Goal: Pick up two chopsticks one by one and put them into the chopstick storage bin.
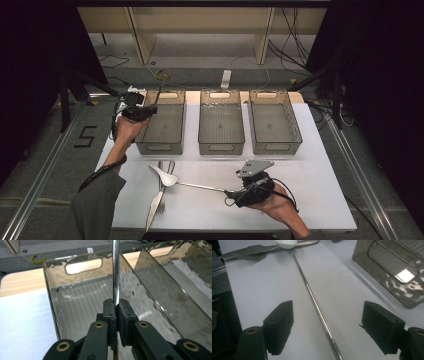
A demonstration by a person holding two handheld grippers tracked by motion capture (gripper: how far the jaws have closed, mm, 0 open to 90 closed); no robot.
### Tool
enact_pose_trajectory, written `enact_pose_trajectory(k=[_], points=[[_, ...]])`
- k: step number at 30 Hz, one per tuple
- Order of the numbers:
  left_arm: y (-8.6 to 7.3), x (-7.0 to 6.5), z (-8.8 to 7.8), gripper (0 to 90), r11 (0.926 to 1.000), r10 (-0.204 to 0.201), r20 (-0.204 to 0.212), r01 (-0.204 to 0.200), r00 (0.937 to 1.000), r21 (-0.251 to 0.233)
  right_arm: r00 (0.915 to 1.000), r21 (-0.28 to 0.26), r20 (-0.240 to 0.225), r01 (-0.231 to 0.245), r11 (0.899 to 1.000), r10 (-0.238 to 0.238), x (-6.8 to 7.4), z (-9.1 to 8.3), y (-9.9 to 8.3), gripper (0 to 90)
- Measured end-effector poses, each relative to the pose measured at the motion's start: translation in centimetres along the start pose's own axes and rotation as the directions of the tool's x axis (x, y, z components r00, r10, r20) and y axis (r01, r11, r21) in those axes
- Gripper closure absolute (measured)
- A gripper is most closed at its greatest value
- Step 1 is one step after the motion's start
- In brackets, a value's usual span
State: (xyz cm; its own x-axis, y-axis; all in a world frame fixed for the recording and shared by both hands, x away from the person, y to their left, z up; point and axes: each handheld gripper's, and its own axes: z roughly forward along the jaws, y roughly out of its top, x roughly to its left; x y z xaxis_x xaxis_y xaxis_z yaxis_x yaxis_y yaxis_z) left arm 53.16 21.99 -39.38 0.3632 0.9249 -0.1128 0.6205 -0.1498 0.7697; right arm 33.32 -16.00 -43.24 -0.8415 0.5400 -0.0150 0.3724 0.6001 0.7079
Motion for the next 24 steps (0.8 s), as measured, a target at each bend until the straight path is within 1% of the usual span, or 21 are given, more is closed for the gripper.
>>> enact_pose_trajectory(k=[2,3,7,8,9,10,11,12,14,15,16,17,18,19,20,21,22,23,24], points=[[-0.2,0.0,0.2,84.3,0.9999,0.008,-0.012,-0.008,0.9999,0.013,1.0,0.002,-0.002,0.0,1.0,0.0,0.0,0.0,0.0,26.4],[-0.3,0.0,0.3,84.2,0.9999,0.006,-0.012,-0.005,0.9999,0.016,1.0,0.004,-0.003,-0.001,1.0,0.001,0.0,0.1,0.0,26.4],[-0.6,0.3,0.6,83.2,0.9998,-0.019,-0.027,0.019,0.9994,0.005,1.0,0.004,-0.005,-0.001,1.0,0.001,0.0,0.1,0.0,26.4],[-0.7,0.3,0.6,81.2,0.9994,-0.033,-0.027,0.033,0.9991,-0.005,1.0,0.003,-0.006,0.0,1.0,0.0,0.0,0.1,0.0,26.4],[-0.6,0.2,0.6,77.0,0.9992,-0.039,-0.027,0.039,0.9989,-0.006,1.0,0.004,-0.008,0.0,1.0,0.0,0.0,0.1,0.0,26.2],[-0.5,0.2,0.5,69.9,0.9989,-0.046,-0.029,0.045,0.9985,-0.007,1.0,0.008,-0.008,0.0,1.0,0.0,0.0,0.1,0.0,25.9],[-0.3,0.2,0.3,64.7,0.9988,-0.048,-0.025,0.048,0.9985,-0.007,1.0,0.009,-0.007,0.0,1.0,0.0,0.0,0.1,0.0,25.9],[-0.2,0.1,0.0,61.0,0.9986,-0.052,-0.018,0.052,0.9985,-0.014,1.0,0.007,-0.008,0.0,1.0,0.0,0.0,0.1,0.0,25.7],[0.0,-0.1,-0.5,54.0,0.9989,-0.046,-0.006,0.046,0.9989,-0.008,1.0,0.008,-0.007,0.004,1.0,-0.004,-0.1,-0.1,0.1,25.5],[0.2,-0.3,-0.9,49.0,0.9991,-0.042,0.011,0.042,0.999,0.005,1.0,0.009,-0.003,0.004,1.0,-0.004,-0.2,-0.2,0.1,25.4],[0.2,-0.6,-1.3,44.5,0.9993,-0.038,0.031,0.038,0.9988,0.007,1.0,0.009,0.001,-0.001,1.0,0.001,-0.3,-0.3,0.2,25.2],[0.1,-0.9,-1.8,41.1,0.9997,-0.024,0.049,0.023,0.9985,0.012,1.0,0.009,0.004,-0.003,1.0,0.003,-0.5,-0.5,0.3,24.9],[0.0,-1.2,-2.3,37.6,0.9999,-0.011,0.052,0.011,0.9986,0.011,0.9999,0.007,0.008,-0.009,1.0,0.009,-0.6,-0.6,0.3,24.9],[-0.2,-1.6,-2.8,33.8,1.0,-0.006,0.058,0.007,0.9983,-0.002,0.9999,0.009,0.006,-0.011,1.0,0.011,-0.7,-0.7,0.3,24.9],[-0.3,-1.8,-3.2,30.9,1.0,0.0,0.07,0.0,0.9975,-0.009,0.9999,0.016,0.006,-0.013,1.0,0.013,-0.8,-0.8,0.3,24.9],[-0.5,-2.1,-3.8,28.6,0.9998,0.016,0.088,-0.015,0.9959,-0.011,0.9999,0.025,0.011,-0.014,1.0,0.013,-0.9,-0.8,0.4,24.9],[-0.8,-2.5,-4.3,26.9,0.9995,0.025,0.098,-0.023,0.9948,-0.022,0.9999,0.039,0.013,-0.004,0.999,0.004,-1.0,-0.9,0.4,24.9],[-1.2,-2.9,-4.8,25.9,0.9991,0.033,0.113,-0.03,0.9931,-0.031,0.9999,0.047,0.012,-0.003,0.999,0.002,-1.0,-0.9,0.5,24.9],[-1.5,-3.2,-5.3,25.0,0.9987,0.045,0.132,-0.042,0.9902,-0.027,1.0,0.057,0.008,-0.006,0.998,0.006,-1.1,-0.9,0.6,24.9]])
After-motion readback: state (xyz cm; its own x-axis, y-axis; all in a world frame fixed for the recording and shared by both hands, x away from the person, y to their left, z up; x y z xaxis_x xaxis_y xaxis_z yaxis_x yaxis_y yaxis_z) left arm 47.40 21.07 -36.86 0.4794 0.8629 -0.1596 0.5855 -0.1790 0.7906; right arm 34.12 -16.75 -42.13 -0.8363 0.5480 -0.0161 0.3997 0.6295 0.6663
